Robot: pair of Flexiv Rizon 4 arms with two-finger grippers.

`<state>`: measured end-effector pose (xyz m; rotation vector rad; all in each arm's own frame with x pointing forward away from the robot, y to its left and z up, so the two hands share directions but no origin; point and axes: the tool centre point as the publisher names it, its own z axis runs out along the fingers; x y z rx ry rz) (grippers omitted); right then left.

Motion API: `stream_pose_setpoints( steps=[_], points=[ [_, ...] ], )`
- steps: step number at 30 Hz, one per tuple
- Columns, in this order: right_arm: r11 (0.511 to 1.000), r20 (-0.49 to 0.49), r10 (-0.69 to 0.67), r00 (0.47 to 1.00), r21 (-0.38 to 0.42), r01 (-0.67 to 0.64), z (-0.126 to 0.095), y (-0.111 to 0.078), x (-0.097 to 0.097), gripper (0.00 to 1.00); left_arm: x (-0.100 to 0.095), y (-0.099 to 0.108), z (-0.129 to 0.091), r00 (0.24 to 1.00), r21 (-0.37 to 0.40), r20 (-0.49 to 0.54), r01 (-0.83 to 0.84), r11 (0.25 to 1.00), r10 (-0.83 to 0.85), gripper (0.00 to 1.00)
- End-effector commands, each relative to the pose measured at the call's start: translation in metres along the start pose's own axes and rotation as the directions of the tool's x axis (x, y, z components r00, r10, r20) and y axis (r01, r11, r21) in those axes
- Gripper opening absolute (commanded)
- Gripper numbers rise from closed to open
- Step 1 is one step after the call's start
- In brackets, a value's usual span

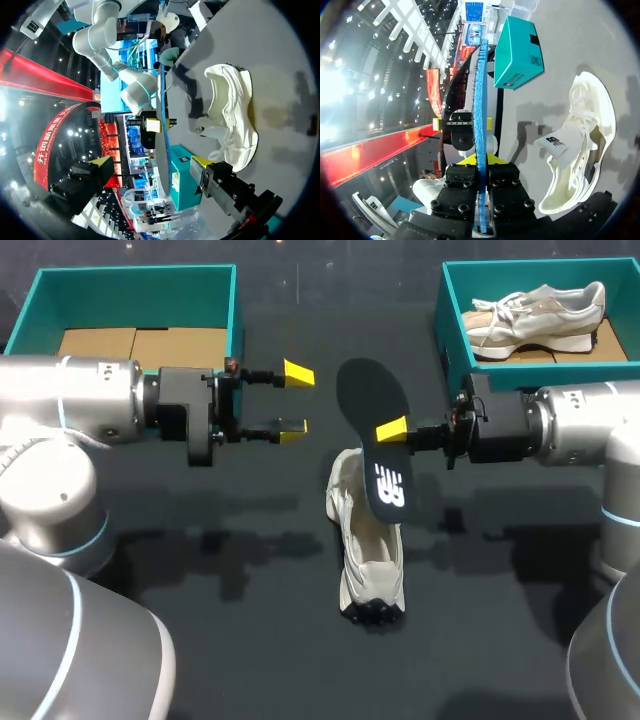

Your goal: Take the shoe out of the shoebox, open the shoe tongue, remove and reinsert the insole, then place the shoe into the shoebox

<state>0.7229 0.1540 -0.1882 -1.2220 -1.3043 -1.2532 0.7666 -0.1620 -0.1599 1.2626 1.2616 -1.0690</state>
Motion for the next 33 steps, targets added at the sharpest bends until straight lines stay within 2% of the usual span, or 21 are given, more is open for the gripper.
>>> stream_pose_setpoints(
  steps=[1,5,15,18,20,21,23,26,30,33],
  points=[
    [1.0,-0.003,-0.001,1.0,-0.003,0.001,0.005,0.0,-0.003,0.0,0.004,0.004,0.005,0.996,0.003,0.092,-0.004,1.0,0.004,1.0],
    [1.0,-0.003,-0.001,1.0,-0.003,0.001,0.005,0.0,-0.003,0.0,0.004,0.004,0.005,0.996,0.003,0.092,-0.004,1.0,0.004,1.0],
    [1.0,0.037,0.006,0.999,-0.017,-0.006,0.016,-0.002,0.001,0.0,0.017,0.007,0.036,1.0,-0.019,0.004,0.007,1.0,-0.007,1.0],
    [1.0,0.029,0.008,1.0,-0.028,-0.007,0.018,-0.004,0.002,0.0,0.019,0.007,0.045,1.0,-0.018,0.001,0.015,1.0,-0.015,0.76],
    [0.999,0.024,0.008,1.0,-0.033,-0.008,0.019,-0.005,0.003,0.0,0.02,0.007,0.049,1.0,-0.02,0.002,0.019,1.0,-0.019,0.75],
    [0.999,0.022,0.008,1.0,-0.033,-0.008,0.02,-0.006,0.003,0.0,0.02,0.007,0.051,1.0,-0.025,0.0,0.015,1.0,-0.015,0.68],
    [0.999,0.017,0.009,1.0,-0.037,-0.008,0.021,-0.007,0.003,0.0,0.022,0.007,0.054,1.0,-0.026,0.003,0.019,0.999,-0.019,0.6],
    [0.999,0.011,0.012,1.0,-0.042,-0.012,0.021,-0.008,0.003,0.0,0.023,0.008,0.059,1.0,-0.027,0.005,0.018,0.999,-0.018,0.61],
    [0.999,0.001,0.017,1.0,-0.049,-0.017,0.023,-0.009,0.002,0.0,0.023,0.008,0.063,1.0,-0.032,0.01,0.019,0.999,-0.019,0.5],
    [0.999,-0.002,0.018,1.0,-0.051,-0.018,0.024,-0.009,0.002,0.0,0.023,0.007,0.066,1.0,-0.037,0.015,0.021,0.999,-0.02,0.46]
  ],
)
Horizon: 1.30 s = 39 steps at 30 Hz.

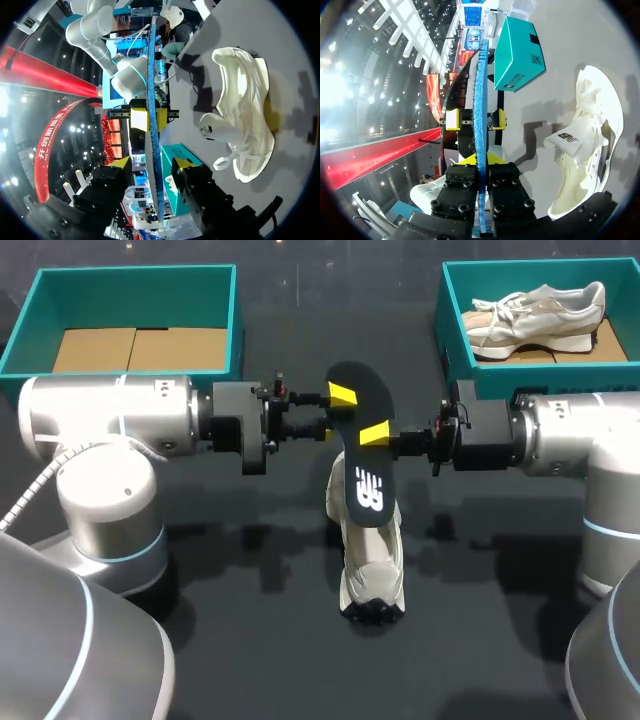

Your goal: Take the shoe out of the shoebox, open the shoe tongue, remove and reinsert the insole, then place the shoe into the shoebox

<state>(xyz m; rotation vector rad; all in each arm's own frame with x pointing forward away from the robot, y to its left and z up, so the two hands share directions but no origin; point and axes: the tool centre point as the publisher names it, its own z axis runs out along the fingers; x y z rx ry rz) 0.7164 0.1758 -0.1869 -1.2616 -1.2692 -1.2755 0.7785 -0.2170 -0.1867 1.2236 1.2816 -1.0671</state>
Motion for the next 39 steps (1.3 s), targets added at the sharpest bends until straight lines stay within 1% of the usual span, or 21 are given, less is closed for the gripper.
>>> stream_pose_setpoints(
  steps=[1,7,13,17,18,22,23,24,26,28,30,34,35,36,37,38,39],
  points=[
    [1.0,-0.002,0.0,1.0,-0.01,0.0,0.003,-0.002,-0.002,0.0,0.001,0.0,0.009,1.0,-0.008,0.006,0.0,1.0,0.001,0.45],
    [1.0,-0.001,-0.003,1.0,-0.028,0.003,0.003,0.0,-0.002,0.0,0.002,-0.005,0.015,1.0,-0.001,0.009,-0.003,1.0,0.003,0.44],
    [0.999,-0.009,-0.013,1.0,-0.029,0.013,0.003,0.002,-0.001,0.0,0.003,-0.005,0.02,1.0,-0.01,0.007,-0.008,1.0,0.008,0.31],
    [0.999,-0.014,-0.014,1.0,-0.032,0.014,0.004,0.003,-0.001,0.0,0.003,-0.005,0.022,1.0,-0.024,0.002,-0.019,1.0,0.019,0.3],
    [0.999,-0.016,-0.015,1.0,-0.033,0.014,0.004,0.004,-0.001,0.0,0.003,-0.005,0.023,1.0,-0.025,0.002,-0.019,1.0,0.019,0.28],
    [0.999,-0.02,-0.014,1.0,-0.037,0.013,0.003,0.004,-0.002,0.0,0.004,-0.005,0.025,1.0,-0.029,-0.003,-0.026,0.999,0.026,0.29],
    [0.999,-0.02,-0.013,1.0,-0.038,0.013,0.003,0.004,-0.002,0.0,0.004,-0.005,0.025,1.0,-0.03,-0.005,-0.03,0.999,0.03,0.27],
    [0.999,-0.022,-0.013,1.0,-0.039,0.012,0.003,0.004,-0.002,0.0,0.004,-0.006,0.026,0.999,-0.031,-0.006,-0.032,0.999,0.031,0.23],
    [0.999,-0.025,-0.013,1.0,-0.039,0.012,0.003,0.004,-0.002,0.0,0.004,-0.005,0.026,0.999,-0.034,-0.008,-0.036,0.999,0.035,0.21],
    [0.999,-0.027,-0.013,1.0,-0.038,0.012,0.003,0.005,-0.002,0.0,0.005,-0.005,0.027,0.999,-0.039,-0.01,-0.039,0.998,0.038,0.12],
    [0.999,-0.029,-0.013,0.999,-0.037,0.012,0.003,0.005,-0.002,0.0,0.005,-0.005,0.027,0.999,-0.043,-0.01,-0.041,0.998,0.041,0.0],
    [0.999,-0.033,-0.013,0.999,-0.037,0.012,0.004,0.004,-0.002,0.0,0.005,-0.005,0.027,0.999,-0.046,-0.01,-0.046,0.998,0.046,0.0],
    [0.999,-0.035,-0.012,0.999,-0.038,0.01,0.003,0.004,-0.003,0.03,0.005,-0.005,0.026,0.999,-0.045,-0.01,-0.047,0.998,0.046,0.0],
    [0.999,-0.041,-0.01,0.999,-0.04,0.008,0.002,0.004,-0.004,0.32,0.005,-0.006,0.025,0.999,-0.045,-0.009,-0.047,0.998,0.047,0.0],
    [0.999,-0.046,-0.009,0.999,-0.039,0.007,0.001,0.004,-0.005,0.4,0.005,-0.006,0.023,0.999,-0.045,-0.009,-0.047,0.998,0.047,0.0],
    [0.999,-0.05,-0.009,0.999,-0.038,0.007,-0.001,0.004,-0.006,0.52,0.005,-0.007,0.021,0.999,-0.046,-0.009,-0.047,0.998,0.046,0.0],
    [1.0,-0.056,-0.017,0.998,-0.027,0.016,-0.005,0.003,-0.007,1.0,0.005,-0.007,0.018,0.999,-0.046,-0.01,-0.047,0.998,0.046,0.0]
  ],
)
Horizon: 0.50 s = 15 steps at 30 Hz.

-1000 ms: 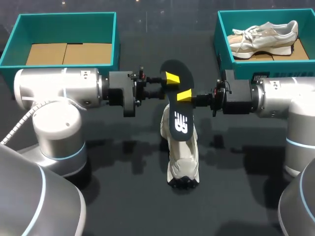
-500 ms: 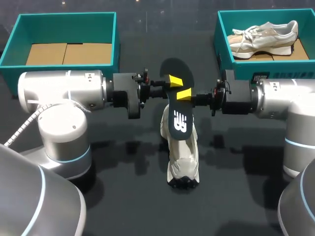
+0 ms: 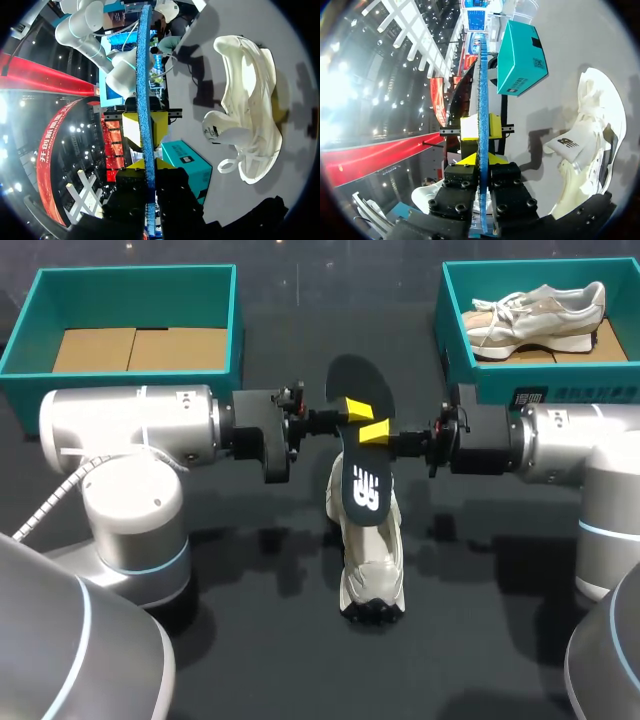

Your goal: Take the shoe out of the shoebox, open the shoe tongue, remove and reinsert the insole, then place the shoe into the shoebox

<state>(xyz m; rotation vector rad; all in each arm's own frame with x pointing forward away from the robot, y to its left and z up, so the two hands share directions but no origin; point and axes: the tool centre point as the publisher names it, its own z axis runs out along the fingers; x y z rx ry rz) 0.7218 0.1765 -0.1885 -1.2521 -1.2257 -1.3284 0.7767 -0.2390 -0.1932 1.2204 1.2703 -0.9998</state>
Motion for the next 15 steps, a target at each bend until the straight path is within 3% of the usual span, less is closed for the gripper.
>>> stream_pose_setpoints(
  steps=[1,5,7,15],
  points=[
    [1.0,-0.021,-0.018,1.0,0.018,0.018,-0.01,-0.002,-0.006,1.0,0.0,-0.004,-0.007,1.0,-0.004,-0.005,-0.002,1.0,0.002,0.0],
    [0.994,-0.032,-0.077,0.996,0.068,0.079,-0.027,-0.004,-0.005,1.0,0.001,-0.005,-0.018,1.0,-0.002,-0.015,0.008,1.0,-0.008,0.0],
    [0.979,-0.069,-0.121,0.99,0.155,0.131,-0.039,-0.003,-0.005,1.0,0.0,-0.007,-0.024,1.0,-0.002,-0.019,0.016,1.0,-0.016,0.0],
    [0.979,-0.069,-0.121,0.99,0.155,0.131,-0.039,-0.003,-0.005,1.0,-0.011,-0.02,-0.048,0.999,-0.005,-0.023,0.032,0.999,-0.032,0.0]
  ],
)
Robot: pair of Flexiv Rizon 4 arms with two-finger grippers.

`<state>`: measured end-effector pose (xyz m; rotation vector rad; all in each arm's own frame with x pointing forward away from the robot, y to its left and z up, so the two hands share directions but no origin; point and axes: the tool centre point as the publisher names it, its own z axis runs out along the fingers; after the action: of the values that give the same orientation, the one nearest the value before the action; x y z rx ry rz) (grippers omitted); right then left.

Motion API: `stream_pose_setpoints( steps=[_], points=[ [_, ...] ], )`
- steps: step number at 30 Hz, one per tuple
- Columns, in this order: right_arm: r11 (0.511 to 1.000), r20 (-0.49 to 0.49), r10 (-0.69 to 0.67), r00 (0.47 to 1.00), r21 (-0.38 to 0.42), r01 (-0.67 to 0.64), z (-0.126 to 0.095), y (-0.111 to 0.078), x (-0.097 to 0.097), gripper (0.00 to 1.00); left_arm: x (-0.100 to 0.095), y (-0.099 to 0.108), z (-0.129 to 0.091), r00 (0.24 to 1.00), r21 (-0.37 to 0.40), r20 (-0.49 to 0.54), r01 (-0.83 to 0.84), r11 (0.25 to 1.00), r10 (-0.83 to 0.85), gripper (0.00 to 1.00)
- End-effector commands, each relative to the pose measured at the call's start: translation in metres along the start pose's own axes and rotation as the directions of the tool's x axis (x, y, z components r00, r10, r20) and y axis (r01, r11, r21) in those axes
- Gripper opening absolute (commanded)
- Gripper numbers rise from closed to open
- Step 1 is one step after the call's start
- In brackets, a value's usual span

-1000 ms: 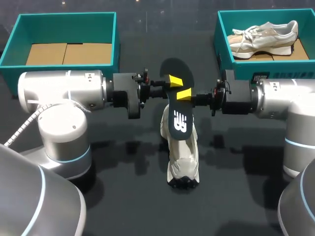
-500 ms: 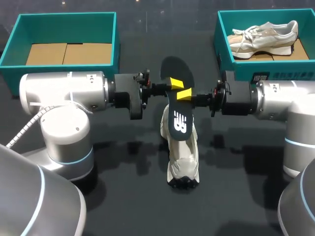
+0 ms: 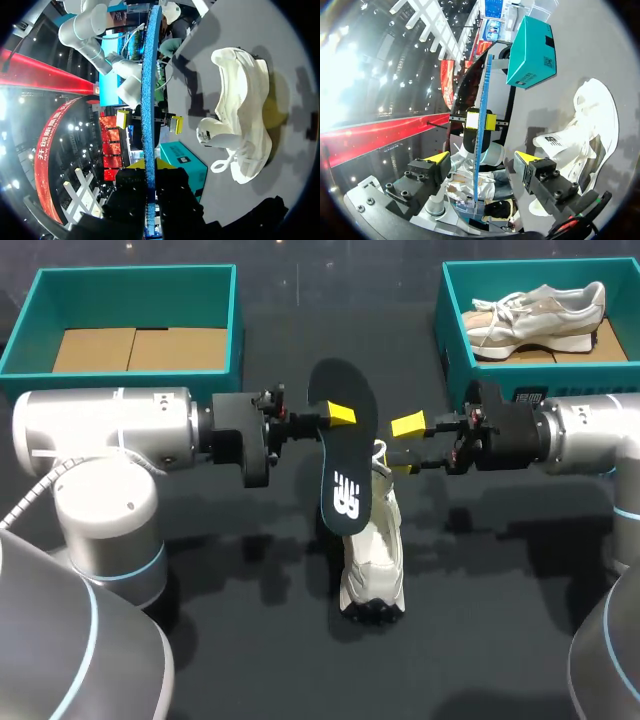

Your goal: Take the shoe out of the shoebox, open the shoe tongue, remove and reinsert the insole, then place the shoe into the shoebox

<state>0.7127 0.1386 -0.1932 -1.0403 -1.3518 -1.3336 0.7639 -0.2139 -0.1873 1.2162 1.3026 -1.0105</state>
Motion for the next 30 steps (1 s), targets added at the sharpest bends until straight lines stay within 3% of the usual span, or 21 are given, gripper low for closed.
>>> stream_pose_setpoints(
  steps=[1,3,7,9,10,11,24,25,27,30],
  points=[
    [1.0,0.0,0.001,1.0,0.016,-0.001,-0.001,0.002,-0.001,1.0,-0.007,-0.014,-0.024,1.0,-0.002,-0.005,0.011,1.0,-0.011,0.0],
    [1.0,0.0,0.001,1.0,0.016,-0.001,-0.001,0.002,-0.001,1.0,-0.008,-0.018,-0.027,1.0,0.006,-0.007,0.021,1.0,-0.021,0.0],
    [0.977,0.092,-0.212,0.973,0.048,0.208,-0.02,-0.007,0.01,1.0,-0.009,-0.028,-0.032,0.997,0.032,-0.027,0.072,0.997,-0.071,0.0],
    [0.944,0.176,-0.324,0.93,0.131,0.304,-0.031,-0.014,0.012,1.0,-0.011,-0.035,-0.034,0.994,0.058,-0.031,0.11,0.992,-0.108,0.0],
    [0.926,0.166,-0.356,0.92,0.195,0.324,-0.035,-0.018,0.011,1.0,-0.013,-0.039,-0.036,0.995,0.074,-0.024,0.096,0.993,-0.094,0.0],
    [0.926,0.166,-0.356,0.92,0.195,0.324,-0.035,-0.018,0.011,1.0,-0.015,-0.043,-0.039,0.999,0.088,-0.032,0.031,0.996,-0.028,0.0],
    [0.926,0.166,-0.356,0.92,0.195,0.324,-0.035,-0.018,0.011,1.0,-0.015,-0.043,-0.039,0.999,0.088,-0.032,0.031,0.996,-0.028,0.0],
    [0.926,0.166,-0.356,0.92,0.195,0.324,-0.035,-0.018,0.011,1.0,-0.018,-0.046,-0.036,0.998,0.117,-0.037,0.049,0.992,-0.045,0.0],
    [0.893,0.214,-0.436,0.874,0.224,0.391,-0.041,-0.023,0.013,1.0,-0.027,-0.05,-0.035,0.995,0.146,-0.033,0.093,0.985,-0.089,0.0],
    [0.804,0.202,-0.585,0.786,0.271,0.529,-0.049,-0.037,0.017,1.0,-0.037,-0.057,-0.037,0.985,0.185,-0.05,0.171,0.968,-0.164,0.0]
  ],
)
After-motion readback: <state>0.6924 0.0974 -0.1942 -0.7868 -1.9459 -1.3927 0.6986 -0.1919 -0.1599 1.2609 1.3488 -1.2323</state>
